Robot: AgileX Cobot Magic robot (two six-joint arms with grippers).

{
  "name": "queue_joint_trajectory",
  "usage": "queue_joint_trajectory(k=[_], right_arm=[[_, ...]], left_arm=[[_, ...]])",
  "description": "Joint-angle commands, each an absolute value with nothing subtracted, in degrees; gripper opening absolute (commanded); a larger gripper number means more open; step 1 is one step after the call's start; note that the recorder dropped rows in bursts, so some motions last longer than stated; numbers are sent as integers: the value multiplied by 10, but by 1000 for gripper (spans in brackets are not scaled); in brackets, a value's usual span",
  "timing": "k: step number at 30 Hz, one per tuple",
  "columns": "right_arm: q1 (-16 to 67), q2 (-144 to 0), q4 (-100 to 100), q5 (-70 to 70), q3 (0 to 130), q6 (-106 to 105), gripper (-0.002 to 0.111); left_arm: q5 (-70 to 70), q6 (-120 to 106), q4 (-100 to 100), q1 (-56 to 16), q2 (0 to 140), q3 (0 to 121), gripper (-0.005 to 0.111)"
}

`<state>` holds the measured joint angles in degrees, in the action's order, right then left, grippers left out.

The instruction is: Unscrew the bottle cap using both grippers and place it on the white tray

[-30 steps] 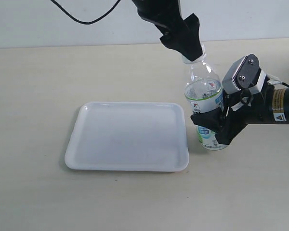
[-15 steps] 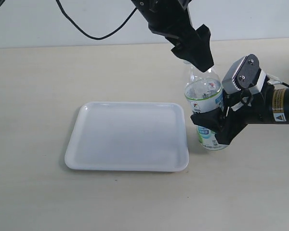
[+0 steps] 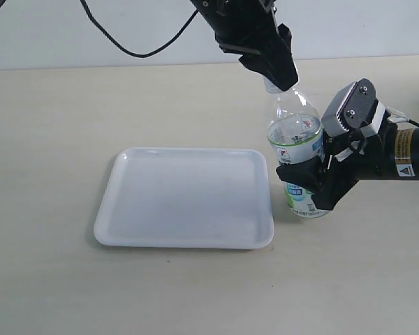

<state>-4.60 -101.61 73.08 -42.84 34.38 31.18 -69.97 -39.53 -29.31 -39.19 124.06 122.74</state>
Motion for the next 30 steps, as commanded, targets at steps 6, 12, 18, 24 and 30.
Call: queue_joint_trajectory(k=[6,12,18,24,30], right_arm=[[-46,-1014,730,-434,344,315,0],[-46,-1014,730,-440,344,312,0],[-46,-1014,730,-456,344,314,0],[-46,-1014,730,-464,344,314,0],[-46,-1014,730,-464,344,314,0]], left_arm=[[-700,-276,-298,-392,1237,1226,0],[-700,-71,-287,-395,1237,1226,0],[-700,122,-266,-395,1237,1226,0],[-700,274,-255,-396,1237,1226,0],[-700,359,-272,-396,1237,1226,0]])
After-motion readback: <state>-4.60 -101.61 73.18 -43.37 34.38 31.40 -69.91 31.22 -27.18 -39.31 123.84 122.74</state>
